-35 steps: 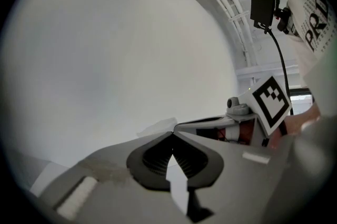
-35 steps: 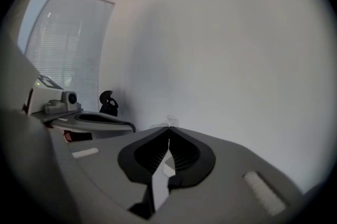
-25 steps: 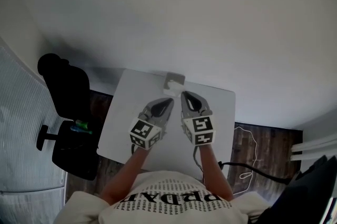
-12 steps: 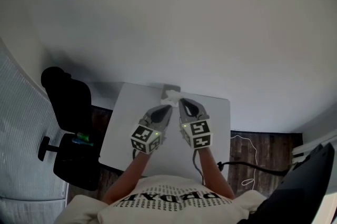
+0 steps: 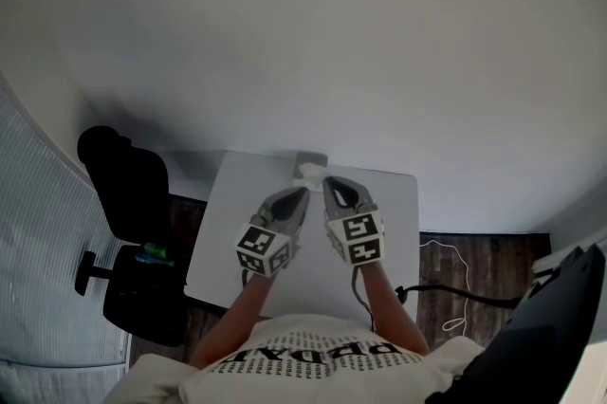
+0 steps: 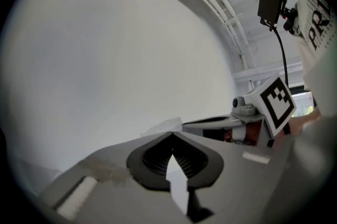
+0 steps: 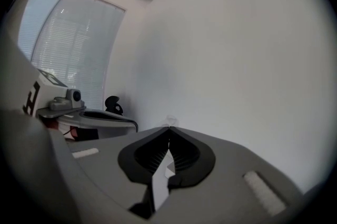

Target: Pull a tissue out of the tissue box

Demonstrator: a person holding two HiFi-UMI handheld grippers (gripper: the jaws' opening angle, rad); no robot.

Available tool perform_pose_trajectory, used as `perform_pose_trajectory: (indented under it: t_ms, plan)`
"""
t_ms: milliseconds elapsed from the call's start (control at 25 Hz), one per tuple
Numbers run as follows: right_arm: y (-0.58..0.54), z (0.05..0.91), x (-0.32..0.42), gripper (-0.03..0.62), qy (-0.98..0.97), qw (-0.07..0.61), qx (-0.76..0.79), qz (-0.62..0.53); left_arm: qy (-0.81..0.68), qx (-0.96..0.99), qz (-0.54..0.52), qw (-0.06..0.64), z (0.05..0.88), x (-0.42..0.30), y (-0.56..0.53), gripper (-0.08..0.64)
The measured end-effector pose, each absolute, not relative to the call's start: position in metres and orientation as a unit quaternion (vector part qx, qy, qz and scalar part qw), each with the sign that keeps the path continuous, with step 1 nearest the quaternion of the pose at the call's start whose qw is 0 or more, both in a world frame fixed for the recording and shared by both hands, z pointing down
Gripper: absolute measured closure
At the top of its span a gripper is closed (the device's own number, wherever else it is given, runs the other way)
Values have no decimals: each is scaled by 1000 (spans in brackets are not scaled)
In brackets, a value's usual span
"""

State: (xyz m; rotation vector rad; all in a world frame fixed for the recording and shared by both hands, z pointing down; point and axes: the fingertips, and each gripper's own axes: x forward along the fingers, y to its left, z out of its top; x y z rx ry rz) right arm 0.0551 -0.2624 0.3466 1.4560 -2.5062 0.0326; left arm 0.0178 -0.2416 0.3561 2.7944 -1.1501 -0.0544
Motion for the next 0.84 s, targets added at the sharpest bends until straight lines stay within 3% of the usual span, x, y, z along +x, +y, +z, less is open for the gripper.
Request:
perform_pose_trajectory:
  t_ms: [840]
  plan:
    - [-267,357,63,582,-855,130,502,15,-382,922,-16,65,364,20,-247,568]
